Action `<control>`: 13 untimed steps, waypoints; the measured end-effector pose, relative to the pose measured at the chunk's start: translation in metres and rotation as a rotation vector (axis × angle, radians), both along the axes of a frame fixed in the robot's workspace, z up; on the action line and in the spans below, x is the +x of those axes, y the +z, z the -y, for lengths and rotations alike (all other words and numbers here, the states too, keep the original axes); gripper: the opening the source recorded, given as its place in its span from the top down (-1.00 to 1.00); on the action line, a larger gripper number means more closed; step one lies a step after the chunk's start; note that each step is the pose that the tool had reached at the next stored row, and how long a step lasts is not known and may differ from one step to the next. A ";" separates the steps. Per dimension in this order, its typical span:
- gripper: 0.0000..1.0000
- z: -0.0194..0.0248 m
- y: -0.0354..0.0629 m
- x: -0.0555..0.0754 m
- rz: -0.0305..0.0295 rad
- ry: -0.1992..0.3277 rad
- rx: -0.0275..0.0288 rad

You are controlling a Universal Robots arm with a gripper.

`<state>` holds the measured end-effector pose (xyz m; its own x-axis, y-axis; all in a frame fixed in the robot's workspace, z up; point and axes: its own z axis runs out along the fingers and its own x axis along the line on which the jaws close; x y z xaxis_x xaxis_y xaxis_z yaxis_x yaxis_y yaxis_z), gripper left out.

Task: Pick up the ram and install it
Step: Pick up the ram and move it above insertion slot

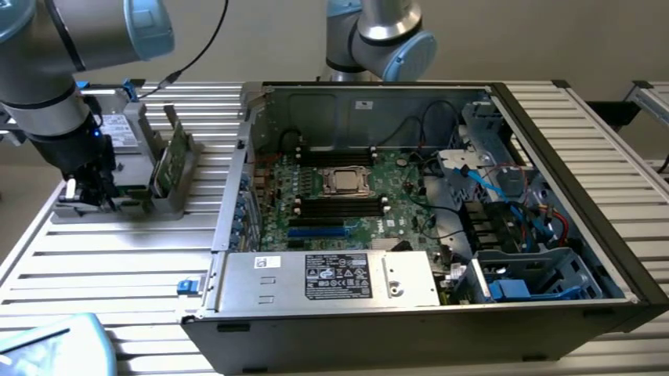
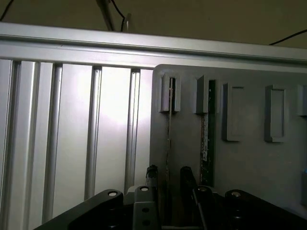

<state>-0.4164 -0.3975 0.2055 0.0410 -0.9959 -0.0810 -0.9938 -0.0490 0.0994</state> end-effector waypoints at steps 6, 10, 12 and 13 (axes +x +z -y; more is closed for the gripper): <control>0.33 0.0000 -0.0039 -0.001 -0.0003 0.000 -0.0002; 0.33 0.0000 -0.0047 -0.002 -0.0004 0.000 -0.0002; 0.33 -0.0001 -0.0059 -0.002 -0.0004 0.000 -0.0003; 0.33 -0.0001 -0.0061 -0.002 -0.0003 0.000 -0.0002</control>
<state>-0.4184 -0.3974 0.1994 0.0409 -0.9959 -0.0808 -0.9938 -0.0490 0.0997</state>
